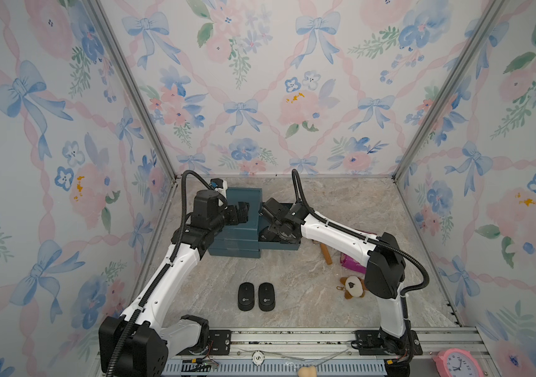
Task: Take the mice out of the drawer
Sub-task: Pick up the mouse from the drawer.
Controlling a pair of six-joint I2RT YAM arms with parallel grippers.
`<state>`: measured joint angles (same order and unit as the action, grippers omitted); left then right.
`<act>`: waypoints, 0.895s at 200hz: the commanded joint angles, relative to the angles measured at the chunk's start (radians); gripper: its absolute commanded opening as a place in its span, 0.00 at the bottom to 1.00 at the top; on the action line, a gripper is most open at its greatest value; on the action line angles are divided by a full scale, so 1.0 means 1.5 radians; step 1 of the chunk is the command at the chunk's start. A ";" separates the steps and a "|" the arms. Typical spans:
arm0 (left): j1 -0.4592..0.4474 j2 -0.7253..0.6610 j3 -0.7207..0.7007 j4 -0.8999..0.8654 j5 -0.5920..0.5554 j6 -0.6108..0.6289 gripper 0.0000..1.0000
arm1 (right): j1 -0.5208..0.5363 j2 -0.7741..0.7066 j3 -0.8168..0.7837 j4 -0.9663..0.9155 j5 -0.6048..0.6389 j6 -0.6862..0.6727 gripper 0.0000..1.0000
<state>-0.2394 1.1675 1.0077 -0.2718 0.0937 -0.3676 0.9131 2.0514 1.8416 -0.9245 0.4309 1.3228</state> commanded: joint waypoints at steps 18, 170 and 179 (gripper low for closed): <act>-0.004 -0.011 -0.021 -0.046 -0.003 -0.003 0.98 | -0.014 0.015 -0.019 -0.006 0.009 0.031 0.76; -0.003 0.008 -0.009 -0.046 -0.006 -0.002 0.98 | -0.040 0.023 -0.048 0.030 -0.057 -0.155 0.75; -0.002 0.010 -0.007 -0.046 -0.006 -0.003 0.98 | -0.040 0.024 -0.051 0.033 -0.067 -0.166 0.75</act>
<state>-0.2417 1.1557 1.0004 -0.2790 0.0856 -0.3672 0.8688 2.0766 1.7939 -0.8043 0.3737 1.1419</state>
